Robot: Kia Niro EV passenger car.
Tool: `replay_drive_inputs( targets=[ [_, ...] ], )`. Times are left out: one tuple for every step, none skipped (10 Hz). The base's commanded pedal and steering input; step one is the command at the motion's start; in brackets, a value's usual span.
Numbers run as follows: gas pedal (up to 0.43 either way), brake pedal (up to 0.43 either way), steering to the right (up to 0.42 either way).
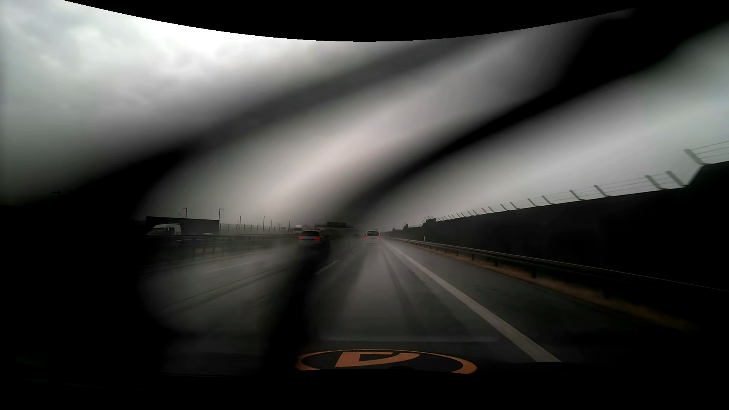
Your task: Follow the waypoints while adhering to traffic rules and regulations
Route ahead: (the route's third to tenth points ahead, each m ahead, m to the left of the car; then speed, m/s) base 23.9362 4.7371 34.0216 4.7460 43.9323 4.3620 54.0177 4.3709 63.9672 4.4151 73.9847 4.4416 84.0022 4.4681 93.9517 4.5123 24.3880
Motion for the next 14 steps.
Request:
replay_drive_inputs(
  targets=[
    [0.189,0.0,0.003],
    [0.197,0.0,0.002],
    [0.197,0.0,0.002],
    [0.197,0.0,0.001],
    [0.197,0.0,0.0],
    [0.197,0.0,0.001],
    [0.197,0.0,0.0],
    [0.197,0.0,0.0],
    [0.197,0.0,0.0],
    [0.197,0.0,0.0],
    [0.197,0.0,0.0],
    [0.197,0.0,0.0],
    [0.197,0.0,0.0],
    [0.197,0.0,0.0]
  ],
)
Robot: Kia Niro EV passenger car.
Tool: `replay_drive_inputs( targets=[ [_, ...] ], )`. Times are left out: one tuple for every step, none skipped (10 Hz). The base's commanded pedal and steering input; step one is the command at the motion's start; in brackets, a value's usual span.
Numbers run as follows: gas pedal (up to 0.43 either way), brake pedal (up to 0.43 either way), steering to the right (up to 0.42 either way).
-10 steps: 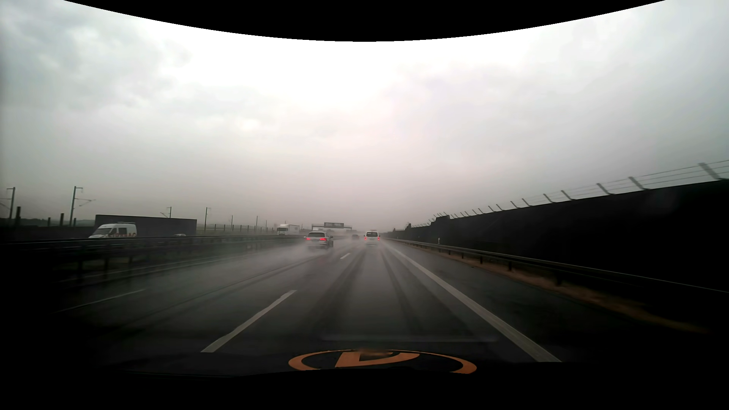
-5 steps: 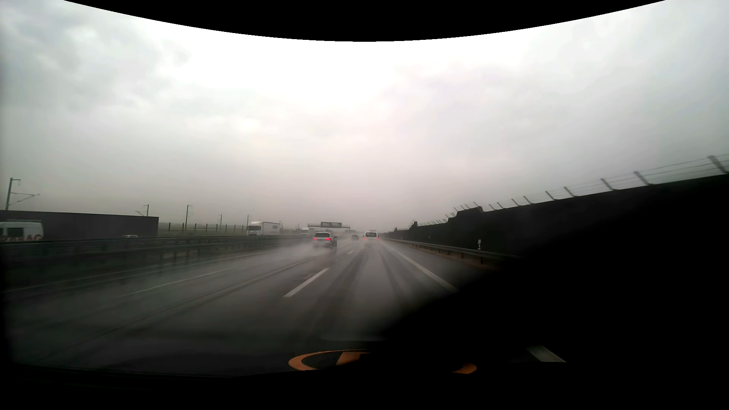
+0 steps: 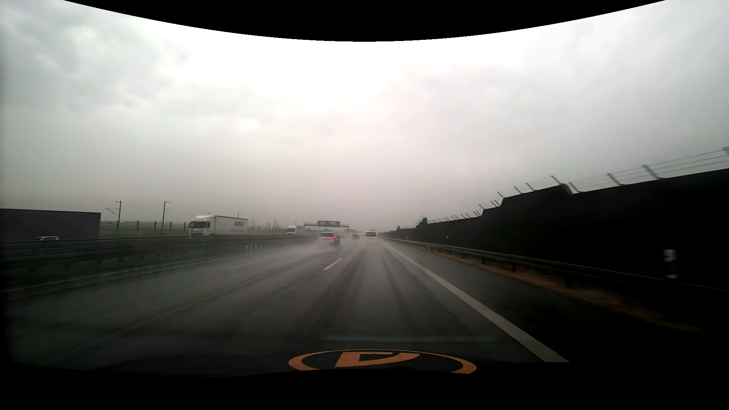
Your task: Follow the waypoints while adhering to traffic rules and regulations
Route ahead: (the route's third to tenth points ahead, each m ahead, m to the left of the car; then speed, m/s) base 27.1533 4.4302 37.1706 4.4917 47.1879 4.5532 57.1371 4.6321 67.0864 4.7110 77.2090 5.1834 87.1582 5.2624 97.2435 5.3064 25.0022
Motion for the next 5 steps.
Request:
replay_drive_inputs(
  targets=[
    [0.197,0.0,0.0],
    [0.197,0.0,0.0],
    [0.197,0.0,0.0],
    [0.197,0.0,0.0],
    [0.189,0.0,0.0]
  ],
)
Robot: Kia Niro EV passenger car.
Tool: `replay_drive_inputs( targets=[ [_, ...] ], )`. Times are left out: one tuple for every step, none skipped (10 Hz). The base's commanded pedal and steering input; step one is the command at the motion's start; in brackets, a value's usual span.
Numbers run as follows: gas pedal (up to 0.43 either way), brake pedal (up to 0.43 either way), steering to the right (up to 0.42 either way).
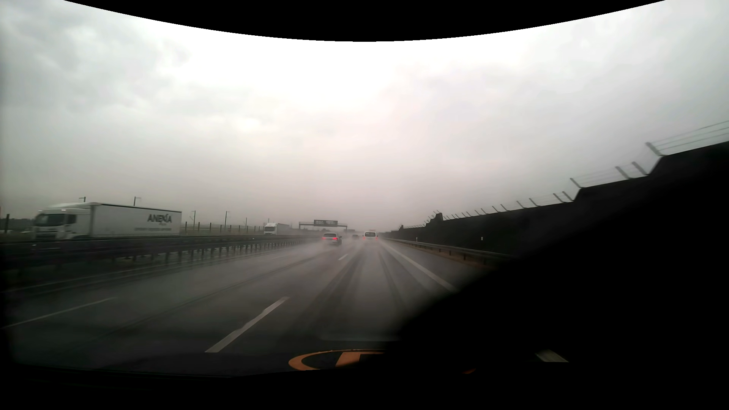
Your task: Follow the waypoints while adhering to traffic rules and regulations
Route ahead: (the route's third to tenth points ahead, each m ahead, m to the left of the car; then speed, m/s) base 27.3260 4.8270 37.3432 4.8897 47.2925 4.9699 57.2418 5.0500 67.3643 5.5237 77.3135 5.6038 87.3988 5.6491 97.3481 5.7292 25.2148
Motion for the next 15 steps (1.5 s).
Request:
replay_drive_inputs(
  targets=[
    [0.177,0.0,0.0],
    [0.169,0.0,0.0],
    [0.157,0.0,0.0],
    [0.15,0.0,0.0],
    [0.15,0.0,0.0],
    [0.15,0.0,-0.001],
    [0.15,0.0,0.0],
    [0.15,0.0,-0.001],
    [0.157,0.0,-0.001],
    [0.169,0.0,-0.001],
    [0.177,0.0,-0.001],
    [0.177,0.0,-0.001],
    [0.189,0.0,-0.001],
    [0.189,0.0,-0.001],
    [0.189,0.0,-0.001]
  ],
)
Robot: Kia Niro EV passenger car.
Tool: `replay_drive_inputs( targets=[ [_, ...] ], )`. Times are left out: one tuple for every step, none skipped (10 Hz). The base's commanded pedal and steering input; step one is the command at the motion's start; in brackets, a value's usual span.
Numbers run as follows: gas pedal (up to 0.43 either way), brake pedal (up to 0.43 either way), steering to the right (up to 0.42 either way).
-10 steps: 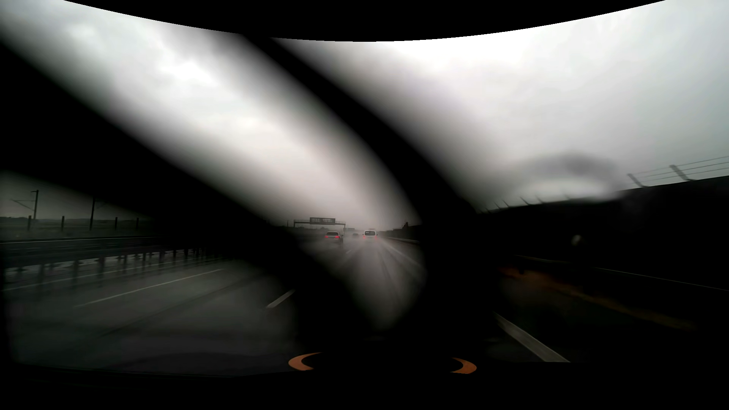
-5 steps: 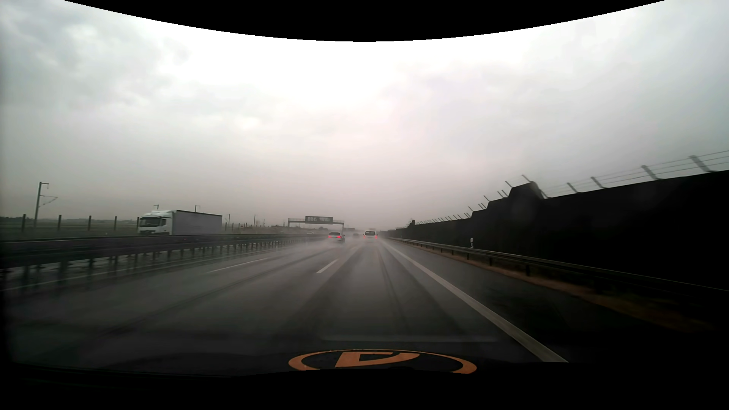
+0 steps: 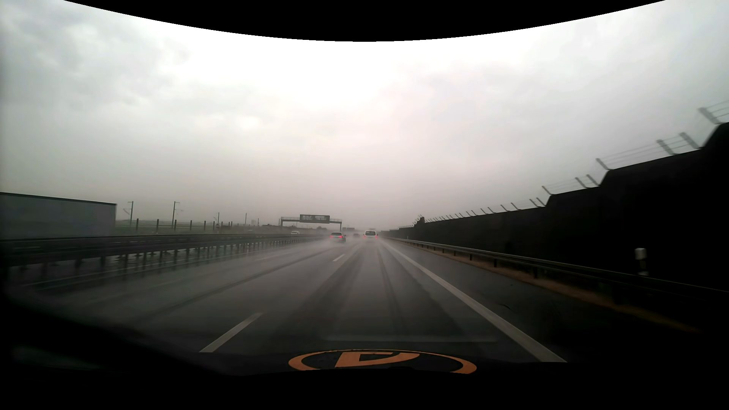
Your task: Follow the waypoints while adhering to traffic rules and regulations
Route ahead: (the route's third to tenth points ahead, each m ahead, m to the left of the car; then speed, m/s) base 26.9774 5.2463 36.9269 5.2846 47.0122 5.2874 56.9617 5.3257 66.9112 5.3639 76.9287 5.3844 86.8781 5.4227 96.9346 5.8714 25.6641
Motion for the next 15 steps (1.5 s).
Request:
replay_drive_inputs(
  targets=[
    [0.189,0.0,-0.001],
    [0.189,0.0,-0.002],
    [0.189,0.0,-0.002],
    [0.189,0.0,-0.001],
    [0.189,0.0,-0.002],
    [0.189,0.0,-0.001],
    [0.197,0.0,-0.001],
    [0.197,0.0,-0.001],
    [0.197,0.0,-0.001],
    [0.197,0.0,-0.001],
    [0.197,0.0,-0.001],
    [0.197,0.0,-0.002],
    [0.209,0.0,-0.002],
    [0.209,0.0,-0.003],
    [0.209,0.0,-0.003]
  ],
)
